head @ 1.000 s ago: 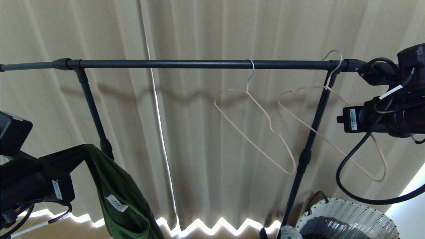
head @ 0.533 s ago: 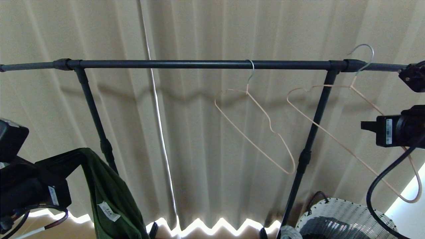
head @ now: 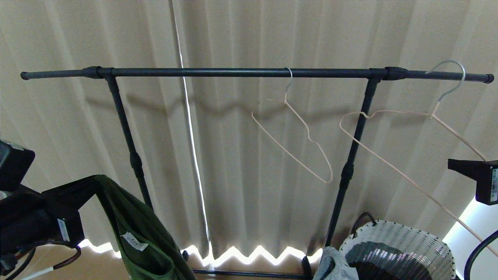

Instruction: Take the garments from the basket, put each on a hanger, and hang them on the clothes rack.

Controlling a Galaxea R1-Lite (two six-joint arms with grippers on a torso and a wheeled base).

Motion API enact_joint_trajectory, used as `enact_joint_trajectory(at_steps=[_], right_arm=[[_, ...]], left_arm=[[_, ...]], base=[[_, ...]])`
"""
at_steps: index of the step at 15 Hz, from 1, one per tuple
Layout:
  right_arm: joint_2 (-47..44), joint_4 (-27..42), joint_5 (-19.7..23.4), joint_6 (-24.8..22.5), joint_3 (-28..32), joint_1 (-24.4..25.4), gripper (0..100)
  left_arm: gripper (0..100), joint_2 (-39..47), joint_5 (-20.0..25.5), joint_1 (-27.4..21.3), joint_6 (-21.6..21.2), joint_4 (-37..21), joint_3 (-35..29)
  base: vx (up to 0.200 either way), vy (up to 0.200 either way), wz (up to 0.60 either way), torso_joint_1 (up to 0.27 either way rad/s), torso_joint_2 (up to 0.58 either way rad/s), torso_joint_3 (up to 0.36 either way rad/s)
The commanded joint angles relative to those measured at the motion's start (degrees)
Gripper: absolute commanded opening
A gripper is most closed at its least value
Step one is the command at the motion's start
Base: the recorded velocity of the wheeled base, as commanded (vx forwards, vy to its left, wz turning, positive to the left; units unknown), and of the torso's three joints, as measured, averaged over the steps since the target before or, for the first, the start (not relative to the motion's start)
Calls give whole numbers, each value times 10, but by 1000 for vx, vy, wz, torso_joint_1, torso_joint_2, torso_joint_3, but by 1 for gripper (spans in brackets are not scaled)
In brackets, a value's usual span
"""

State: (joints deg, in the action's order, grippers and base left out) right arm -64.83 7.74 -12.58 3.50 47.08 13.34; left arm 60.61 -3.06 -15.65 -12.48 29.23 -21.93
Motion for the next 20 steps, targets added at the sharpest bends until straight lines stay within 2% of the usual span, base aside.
enact_joint_trajectory(at_steps=[1,5,10,13,16,20], right_arm=[[11,0,0,0,-12,0,0],[30,4,0,-7,-21,0,0],[50,-1,5,-22,-49,1,0],[64,-2,61,-22,-50,1,0],[68,-9,64,-20,-51,7,0],[68,-63,63,-23,-72,33,0]], left_arm=[[0,1,0,0,1,0,1],[0,1,0,0,-4,0,7],[0,-1,0,-1,1,1,25],[0,0,2,-3,1,22,26],[0,-1,2,-3,0,26,22],[0,-1,2,-3,-1,26,25]], base=[[-200,0,0,-7,2,2],[-200,0,0,5,2,1],[0,0,0,0,0,0],[0,0,0,0,0,0],[0,0,0,0,0,0],[0,200,0,2,1,6]])
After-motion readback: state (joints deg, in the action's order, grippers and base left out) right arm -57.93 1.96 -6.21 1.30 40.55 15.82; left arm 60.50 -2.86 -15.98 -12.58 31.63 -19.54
